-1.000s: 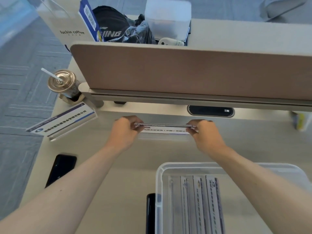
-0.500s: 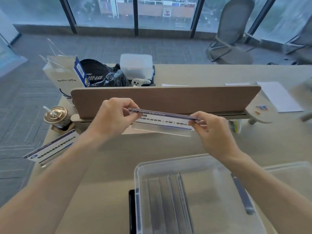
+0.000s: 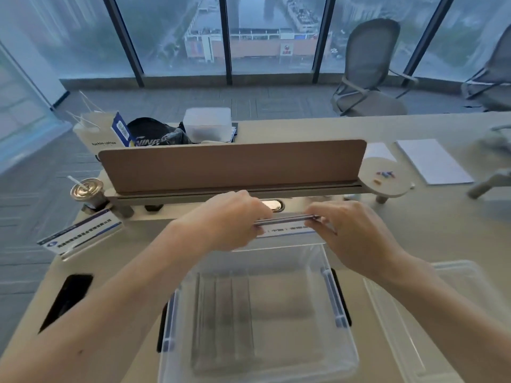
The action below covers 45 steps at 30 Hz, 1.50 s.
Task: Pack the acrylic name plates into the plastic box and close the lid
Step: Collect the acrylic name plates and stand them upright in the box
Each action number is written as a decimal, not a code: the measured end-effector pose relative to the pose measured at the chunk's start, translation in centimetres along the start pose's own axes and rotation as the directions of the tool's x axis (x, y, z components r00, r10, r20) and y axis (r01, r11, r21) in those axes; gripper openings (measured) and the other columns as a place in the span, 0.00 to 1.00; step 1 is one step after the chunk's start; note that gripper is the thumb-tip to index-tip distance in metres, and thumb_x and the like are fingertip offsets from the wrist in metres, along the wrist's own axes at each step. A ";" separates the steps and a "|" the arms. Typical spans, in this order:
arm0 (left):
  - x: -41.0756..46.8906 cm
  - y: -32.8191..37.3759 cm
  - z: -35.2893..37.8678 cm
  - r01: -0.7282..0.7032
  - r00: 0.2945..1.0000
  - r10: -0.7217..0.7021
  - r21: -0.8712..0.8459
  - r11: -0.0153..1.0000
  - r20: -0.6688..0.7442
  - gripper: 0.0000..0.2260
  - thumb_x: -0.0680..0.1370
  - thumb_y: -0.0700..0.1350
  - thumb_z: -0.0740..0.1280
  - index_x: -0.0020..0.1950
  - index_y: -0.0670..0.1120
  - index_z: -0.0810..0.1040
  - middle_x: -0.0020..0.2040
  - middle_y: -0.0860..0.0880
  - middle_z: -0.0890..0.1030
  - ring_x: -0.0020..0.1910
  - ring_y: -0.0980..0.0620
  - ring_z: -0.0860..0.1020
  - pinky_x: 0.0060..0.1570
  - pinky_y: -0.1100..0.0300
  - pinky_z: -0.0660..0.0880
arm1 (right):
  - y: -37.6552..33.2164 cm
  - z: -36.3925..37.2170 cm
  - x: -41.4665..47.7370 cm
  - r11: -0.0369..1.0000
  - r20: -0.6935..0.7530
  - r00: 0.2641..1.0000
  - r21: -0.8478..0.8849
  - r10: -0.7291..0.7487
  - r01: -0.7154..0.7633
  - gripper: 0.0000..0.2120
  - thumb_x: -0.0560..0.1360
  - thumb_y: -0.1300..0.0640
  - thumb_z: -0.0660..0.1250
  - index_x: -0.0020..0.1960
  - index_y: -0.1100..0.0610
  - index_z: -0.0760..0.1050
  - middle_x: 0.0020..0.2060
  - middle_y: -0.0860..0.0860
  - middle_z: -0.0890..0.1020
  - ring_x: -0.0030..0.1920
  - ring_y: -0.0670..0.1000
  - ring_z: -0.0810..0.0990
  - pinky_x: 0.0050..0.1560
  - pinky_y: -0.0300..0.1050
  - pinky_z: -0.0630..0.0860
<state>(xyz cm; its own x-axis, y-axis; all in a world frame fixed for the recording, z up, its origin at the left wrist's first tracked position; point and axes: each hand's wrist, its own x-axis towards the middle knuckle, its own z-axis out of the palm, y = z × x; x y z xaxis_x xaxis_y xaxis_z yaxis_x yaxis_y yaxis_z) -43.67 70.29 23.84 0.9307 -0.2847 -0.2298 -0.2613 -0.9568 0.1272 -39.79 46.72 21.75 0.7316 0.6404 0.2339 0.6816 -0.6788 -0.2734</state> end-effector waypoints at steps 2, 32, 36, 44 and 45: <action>0.4 2.3 0.6 0.018 0.999 -0.016 0.027 0.999 -0.051 0.07 0.82 0.53 0.64 0.47 0.52 0.76 0.43 0.49 0.81 0.46 0.41 0.81 0.44 0.50 0.78 | 1.4 -1.1 -1.8 1.000 -0.038 0.999 0.027 -0.009 0.010 0.06 0.81 0.52 0.65 0.52 0.51 0.81 0.41 0.44 0.85 0.40 0.48 0.84 0.39 0.44 0.80; 1.5 6.4 22.6 0.631 0.745 -0.423 -0.750 0.198 0.515 0.14 0.84 0.44 0.61 0.52 0.36 0.82 0.49 0.42 0.88 0.45 0.46 0.88 0.46 0.47 0.86 | 1.4 21.4 -9.0 0.042 0.768 0.418 0.457 0.485 -0.889 0.21 0.84 0.52 0.58 0.77 0.53 0.64 0.58 0.48 0.83 0.61 0.52 0.81 0.67 0.58 0.75; 2.4 7.4 24.3 0.657 0.740 -0.485 -0.657 0.370 0.466 0.16 0.84 0.45 0.62 0.36 0.45 0.74 0.35 0.46 0.81 0.43 0.40 0.84 0.45 0.48 0.83 | 1.6 23.3 -9.0 0.096 0.807 0.386 0.385 0.447 -0.918 0.17 0.85 0.57 0.56 0.73 0.54 0.68 0.49 0.43 0.80 0.44 0.40 0.76 0.49 0.42 0.74; 3.0 7.7 26.7 0.699 0.708 -0.554 -0.546 0.462 0.438 0.14 0.84 0.49 0.61 0.43 0.43 0.77 0.42 0.43 0.82 0.46 0.38 0.83 0.43 0.51 0.78 | 2.0 27.6 -8.3 0.111 0.841 0.289 0.268 0.457 -0.957 0.29 0.79 0.62 0.55 0.80 0.57 0.60 0.78 0.53 0.66 0.76 0.56 0.67 0.75 0.58 0.67; 2.9 7.6 26.8 0.697 0.710 -0.553 -0.548 0.462 0.437 0.14 0.85 0.49 0.61 0.42 0.44 0.76 0.41 0.43 0.81 0.45 0.38 0.82 0.42 0.51 0.77 | 2.1 27.9 -8.3 0.110 0.841 0.290 0.270 0.457 -0.957 0.29 0.78 0.62 0.55 0.80 0.57 0.61 0.78 0.53 0.66 0.76 0.56 0.66 0.75 0.59 0.67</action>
<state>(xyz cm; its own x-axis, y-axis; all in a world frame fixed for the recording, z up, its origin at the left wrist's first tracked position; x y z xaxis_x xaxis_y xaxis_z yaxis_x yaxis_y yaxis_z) -49.76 60.66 -1.71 0.6930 0.3014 -0.6549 0.6686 -0.6084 0.4276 -44.88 49.99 -6.79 0.5099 0.1773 -0.8418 -0.6291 -0.5906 -0.5054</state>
